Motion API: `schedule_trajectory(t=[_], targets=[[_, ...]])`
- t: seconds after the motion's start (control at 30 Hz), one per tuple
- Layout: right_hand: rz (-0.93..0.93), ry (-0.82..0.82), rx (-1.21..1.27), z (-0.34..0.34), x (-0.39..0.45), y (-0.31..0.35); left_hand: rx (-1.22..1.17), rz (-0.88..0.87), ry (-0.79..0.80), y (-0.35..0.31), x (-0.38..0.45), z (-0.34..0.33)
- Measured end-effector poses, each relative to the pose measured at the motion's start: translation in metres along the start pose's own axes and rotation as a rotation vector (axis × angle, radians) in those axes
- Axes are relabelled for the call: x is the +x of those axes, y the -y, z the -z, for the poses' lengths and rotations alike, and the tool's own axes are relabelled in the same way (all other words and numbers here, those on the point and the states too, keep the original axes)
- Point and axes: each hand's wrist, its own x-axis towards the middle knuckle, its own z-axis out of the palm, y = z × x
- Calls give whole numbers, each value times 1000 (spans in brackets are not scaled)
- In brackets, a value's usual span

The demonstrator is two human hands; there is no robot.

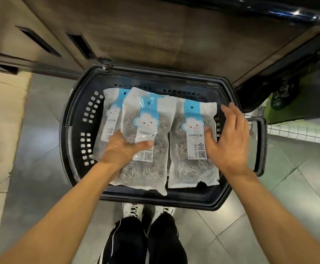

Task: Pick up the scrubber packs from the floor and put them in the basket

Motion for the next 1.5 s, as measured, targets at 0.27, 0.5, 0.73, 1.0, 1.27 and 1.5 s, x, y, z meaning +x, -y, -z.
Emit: schedule_trajectory(t=[0.27,0.5,0.73,1.0,1.27,1.5], targets=[[191,24,8,19,10,14,300,59,-104,-18,4,-24],[192,82,-22,46,16,36,746,-222,-257,-36,-17,-26],[256,60,-38,107,25,77,770,-723,-339,-87,-71,30],[522,66,-136,252,37,197,848,-1058,-621,-176,-231,141],[885,-17,-61,385,24,412,712,-867,-1062,-199,-433,305],[1128,36,106,419,-43,605,583,-522,-1421,-115,-586,431]])
